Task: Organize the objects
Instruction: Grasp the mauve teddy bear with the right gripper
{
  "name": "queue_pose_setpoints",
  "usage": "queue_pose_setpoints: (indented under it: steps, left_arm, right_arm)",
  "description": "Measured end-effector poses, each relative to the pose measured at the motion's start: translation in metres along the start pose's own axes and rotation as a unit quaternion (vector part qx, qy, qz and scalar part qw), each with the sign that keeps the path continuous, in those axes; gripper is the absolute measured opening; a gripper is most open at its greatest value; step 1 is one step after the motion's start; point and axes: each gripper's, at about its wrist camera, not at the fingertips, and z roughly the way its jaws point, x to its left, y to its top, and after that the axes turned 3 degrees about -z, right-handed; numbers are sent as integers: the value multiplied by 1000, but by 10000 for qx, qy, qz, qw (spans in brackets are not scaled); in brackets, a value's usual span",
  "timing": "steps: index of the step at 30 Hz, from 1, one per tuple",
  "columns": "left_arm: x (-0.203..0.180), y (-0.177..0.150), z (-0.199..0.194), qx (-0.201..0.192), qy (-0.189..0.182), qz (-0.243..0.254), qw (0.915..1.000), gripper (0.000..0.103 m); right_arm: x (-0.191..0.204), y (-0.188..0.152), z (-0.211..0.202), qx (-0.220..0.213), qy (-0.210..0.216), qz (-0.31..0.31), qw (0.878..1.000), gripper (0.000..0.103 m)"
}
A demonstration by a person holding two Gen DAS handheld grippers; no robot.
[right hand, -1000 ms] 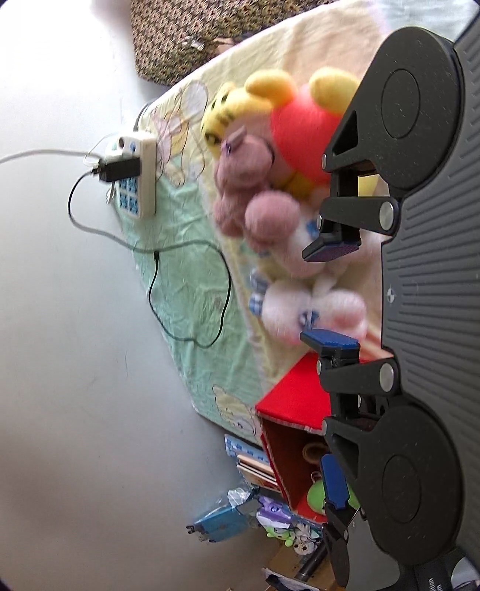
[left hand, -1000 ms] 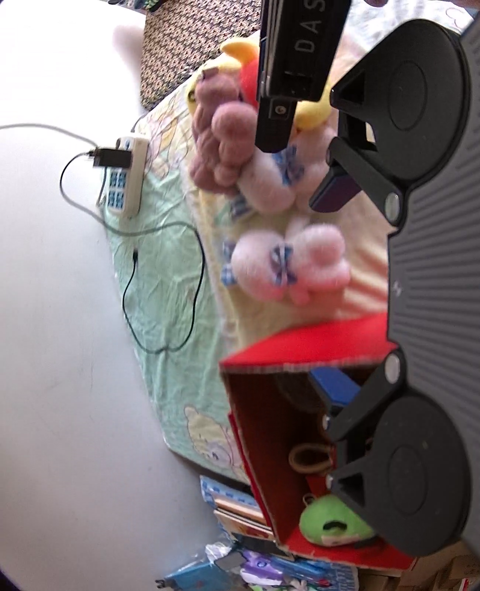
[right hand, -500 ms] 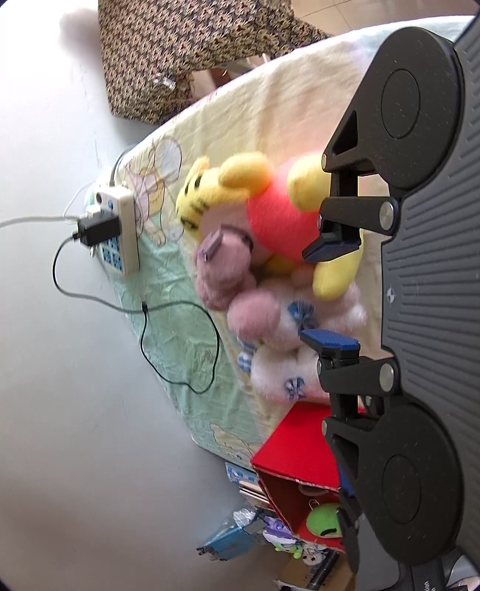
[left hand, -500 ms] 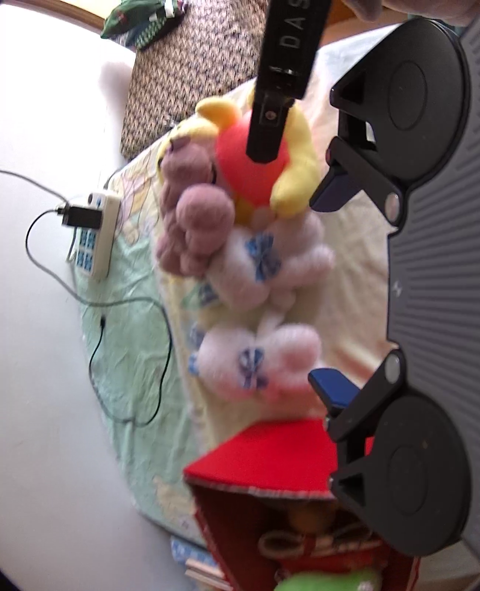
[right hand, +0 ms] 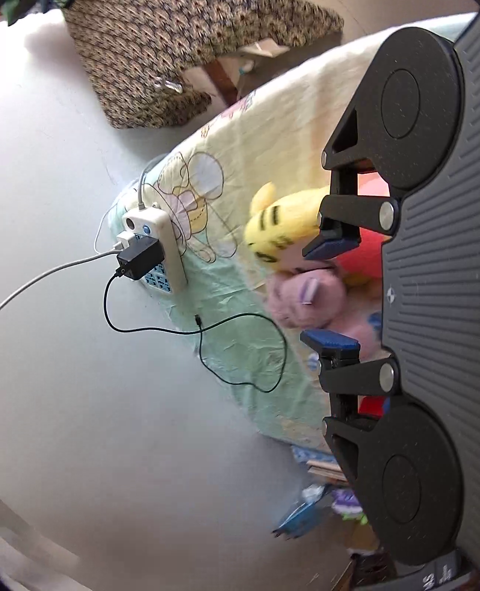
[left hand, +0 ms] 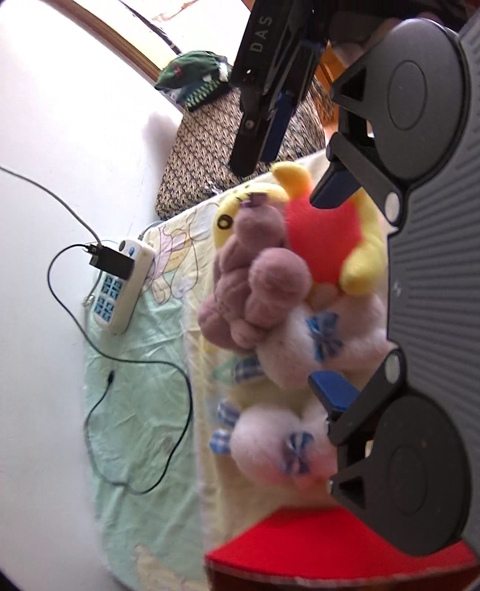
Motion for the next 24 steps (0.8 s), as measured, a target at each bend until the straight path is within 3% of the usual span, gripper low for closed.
queue_pose_setpoints:
  steps: [6,12,17,22,24]
  left_arm:
    - [17,17,34,388,-344,-754,9958,95]
    - [26,24,45,520,-634,-1135,9902,94]
    - [24,28,58,644,-718,-1081,9895,83]
    - [20,29,62,728,-897,-889,9893,58]
    - [16,29,62,715,-837,-769,9909,54]
  right_arm:
    - [-7,22,36,356,141,156,9991,45]
    - [-10,18,65,906,316,313,9949,45]
    - [-8,15,77,1157,416,322,9919,45]
    - [-11,14,80,1162,406,273,9920,37]
    - [-8,13,79,1121,378,157,9929,36]
